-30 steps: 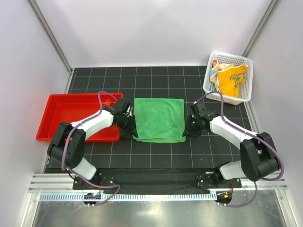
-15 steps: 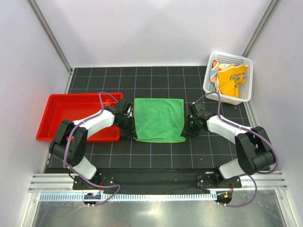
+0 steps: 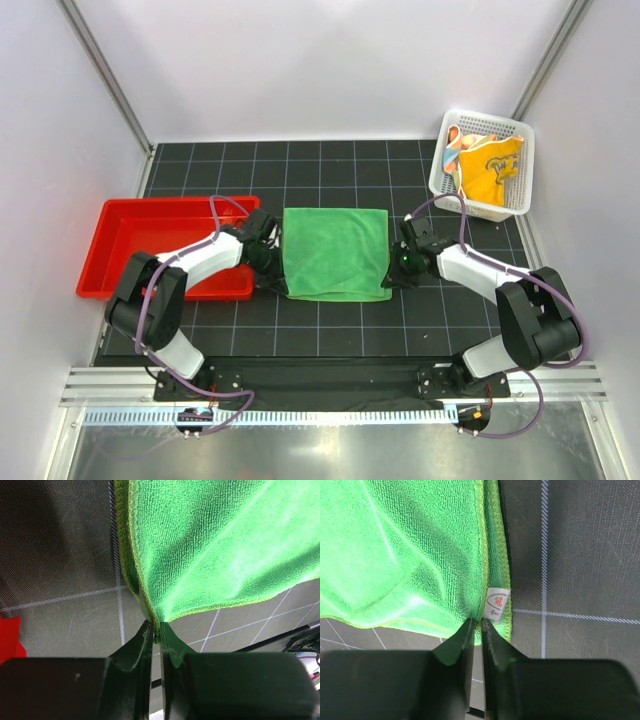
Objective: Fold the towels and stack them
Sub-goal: Fold the towel
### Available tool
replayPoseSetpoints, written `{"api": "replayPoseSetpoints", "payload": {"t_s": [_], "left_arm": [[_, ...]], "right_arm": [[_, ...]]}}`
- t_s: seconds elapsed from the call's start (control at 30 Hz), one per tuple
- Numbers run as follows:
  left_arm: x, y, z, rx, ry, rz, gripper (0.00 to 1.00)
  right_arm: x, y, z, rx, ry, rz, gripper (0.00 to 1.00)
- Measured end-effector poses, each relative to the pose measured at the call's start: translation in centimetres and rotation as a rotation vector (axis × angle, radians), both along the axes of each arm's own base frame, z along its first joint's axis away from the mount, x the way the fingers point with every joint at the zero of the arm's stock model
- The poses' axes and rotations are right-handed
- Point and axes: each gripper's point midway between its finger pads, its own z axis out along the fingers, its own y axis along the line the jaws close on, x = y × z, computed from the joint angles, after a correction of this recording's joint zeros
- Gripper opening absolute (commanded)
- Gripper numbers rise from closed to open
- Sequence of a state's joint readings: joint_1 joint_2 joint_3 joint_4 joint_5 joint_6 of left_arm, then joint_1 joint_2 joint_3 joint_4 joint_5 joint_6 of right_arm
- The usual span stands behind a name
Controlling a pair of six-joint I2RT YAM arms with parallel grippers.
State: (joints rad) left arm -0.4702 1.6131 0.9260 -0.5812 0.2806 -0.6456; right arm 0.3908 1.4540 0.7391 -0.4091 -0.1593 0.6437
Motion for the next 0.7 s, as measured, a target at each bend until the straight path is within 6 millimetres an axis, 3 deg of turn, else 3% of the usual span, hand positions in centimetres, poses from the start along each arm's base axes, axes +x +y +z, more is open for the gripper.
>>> {"api": "replayPoseSetpoints", "payload": {"t_s": [0.23, 0.53, 0.7], "left_arm": [[0.0, 0.0, -0.2, 0.003, 0.007, -0.001, 0.12], [0.0, -0.1, 0.0, -0.004, 0.007, -0.004, 0.17], [-0.1, -0.3, 0.0, -0.014, 0.013, -0.007, 0.18]], "right_arm": [[-0.3, 0.0, 0.0, -0.002, 0.007, 0.016, 0.01], [-1.0, -2.1, 2.0, -0.118, 0.028, 0.024, 0.01], [-1.2, -2.5, 1.9, -0.141, 0.038, 0.043, 0.01]]}}
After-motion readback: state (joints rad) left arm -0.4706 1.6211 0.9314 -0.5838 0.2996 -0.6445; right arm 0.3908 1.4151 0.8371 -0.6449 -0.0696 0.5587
